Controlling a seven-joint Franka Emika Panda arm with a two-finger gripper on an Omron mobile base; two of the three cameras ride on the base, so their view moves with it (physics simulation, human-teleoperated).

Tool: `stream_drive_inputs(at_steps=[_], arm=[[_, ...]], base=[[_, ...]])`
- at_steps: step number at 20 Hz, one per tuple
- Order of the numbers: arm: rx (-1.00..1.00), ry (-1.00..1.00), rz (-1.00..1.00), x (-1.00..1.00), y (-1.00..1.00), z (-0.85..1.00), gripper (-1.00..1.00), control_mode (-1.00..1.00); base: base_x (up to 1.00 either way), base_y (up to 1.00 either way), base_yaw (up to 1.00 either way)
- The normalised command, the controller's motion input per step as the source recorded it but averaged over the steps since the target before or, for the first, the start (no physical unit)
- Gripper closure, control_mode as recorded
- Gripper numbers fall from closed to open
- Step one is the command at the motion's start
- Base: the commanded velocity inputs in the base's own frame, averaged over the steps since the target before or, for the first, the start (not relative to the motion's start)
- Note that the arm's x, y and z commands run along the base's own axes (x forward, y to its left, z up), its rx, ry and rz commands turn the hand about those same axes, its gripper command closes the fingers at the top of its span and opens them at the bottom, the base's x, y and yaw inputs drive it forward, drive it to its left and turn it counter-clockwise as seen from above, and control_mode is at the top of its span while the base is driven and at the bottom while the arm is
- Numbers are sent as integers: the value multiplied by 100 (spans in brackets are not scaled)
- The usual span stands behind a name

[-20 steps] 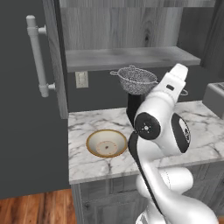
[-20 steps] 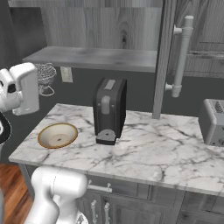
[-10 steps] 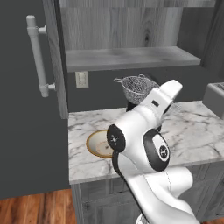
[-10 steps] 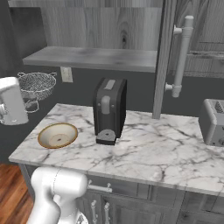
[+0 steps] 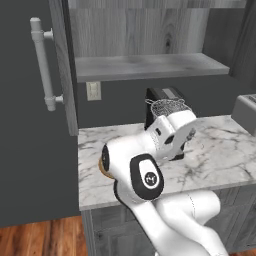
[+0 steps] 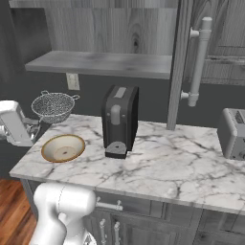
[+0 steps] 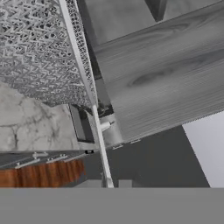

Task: Open the cabinet and setup a tea strainer by placing it in the bowl upright.

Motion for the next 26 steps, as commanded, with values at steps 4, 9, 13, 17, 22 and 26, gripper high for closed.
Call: stream_drive_inputs(at_steps=[4,9,13,17,22,26], arm=[[0,1,-25,-16,48,-16,100,-100],[1,0,-16,-10,65,-13,100,-100],[2,5,-15,0,40,-28,100,-100],[7,17,-15,5,19,-47,100,-100],[7,15,-12,4,38,-56,100,-100],[1,1,-9,3,55,-41,100,-100]], base=[[0,0,0],[0,0,0],[0,0,0],[0,0,0],[0,0,0],[0,0,0]])
